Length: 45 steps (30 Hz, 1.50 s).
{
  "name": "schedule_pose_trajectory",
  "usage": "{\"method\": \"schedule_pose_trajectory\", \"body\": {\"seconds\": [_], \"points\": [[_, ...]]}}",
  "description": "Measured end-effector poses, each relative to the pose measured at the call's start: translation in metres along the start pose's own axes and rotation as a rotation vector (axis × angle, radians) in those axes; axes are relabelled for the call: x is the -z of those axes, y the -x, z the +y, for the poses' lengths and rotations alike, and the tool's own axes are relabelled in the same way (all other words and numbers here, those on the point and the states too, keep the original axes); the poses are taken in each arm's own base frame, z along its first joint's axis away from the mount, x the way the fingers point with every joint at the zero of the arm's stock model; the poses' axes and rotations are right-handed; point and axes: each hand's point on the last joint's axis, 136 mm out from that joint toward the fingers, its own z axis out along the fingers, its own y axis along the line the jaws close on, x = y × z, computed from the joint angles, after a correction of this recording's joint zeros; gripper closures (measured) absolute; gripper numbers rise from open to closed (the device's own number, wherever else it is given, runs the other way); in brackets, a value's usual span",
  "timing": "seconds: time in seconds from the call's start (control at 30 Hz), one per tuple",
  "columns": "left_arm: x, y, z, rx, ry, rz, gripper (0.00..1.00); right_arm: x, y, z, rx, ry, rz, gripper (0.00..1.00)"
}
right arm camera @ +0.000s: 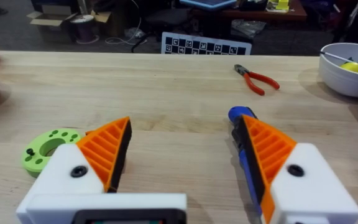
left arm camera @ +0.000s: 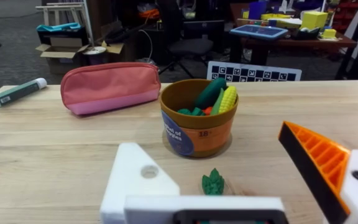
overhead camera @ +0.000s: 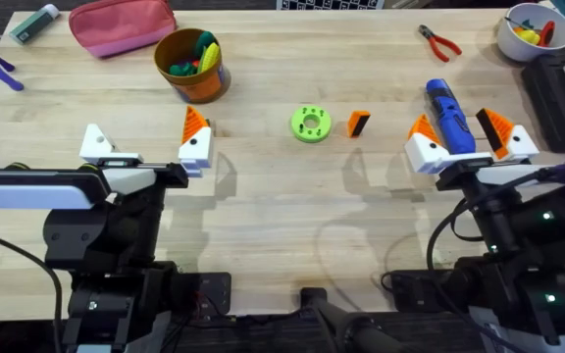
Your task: Pick up the gripper from the table and insert it into the empty holder that is missing its gripper. Then pick up a screw, insert it into the mounting hole, and use the screwdriver to tighten it. Finally, clean up the table by picking up the vegetable and placing it into the bucket.
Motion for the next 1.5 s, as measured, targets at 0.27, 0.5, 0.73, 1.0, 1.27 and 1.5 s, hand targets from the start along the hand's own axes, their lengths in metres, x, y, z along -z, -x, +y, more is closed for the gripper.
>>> {"method": "schedule_pose_trajectory", "body": {"seconds": [0.27, 0.5, 0.73, 1.0, 1.27, 1.5], "points": [[0.0, 0.004, 0.0, 0.0, 0.001, -0.016, 0.015, 0.0, 0.0, 0.0, -0.002, 0.001, 0.0, 0.008], [0.003, 0.014, 0.002, 0.0, 0.012, -0.007, 0.016, 0.003, 0.031, 0.002, -0.004, 0.011, -0.117, 0.008], [0.028, 0.085, 0.009, -0.001, 0.06, 0.047, 0.016, 0.026, 0.09, 0.004, -0.045, 0.019, -0.125, 0.009], [0.019, 0.094, 0.012, -0.023, 0.077, 0.409, 0.015, 0.042, 0.104, 0.006, -0.078, 0.01, 0.224, 0.008], [-0.007, 0.062, 0.013, -0.044, 0.073, 0.782, 0.015, 0.03, 0.076, 0.005, -0.105, -0.014, 0.719, 0.008], [-0.014, 0.026, 0.013, -0.046, 0.071, 0.974, 0.016, 0.018, 0.049, 0.004, -0.158, -0.046, 0.921, 0.008]]}}
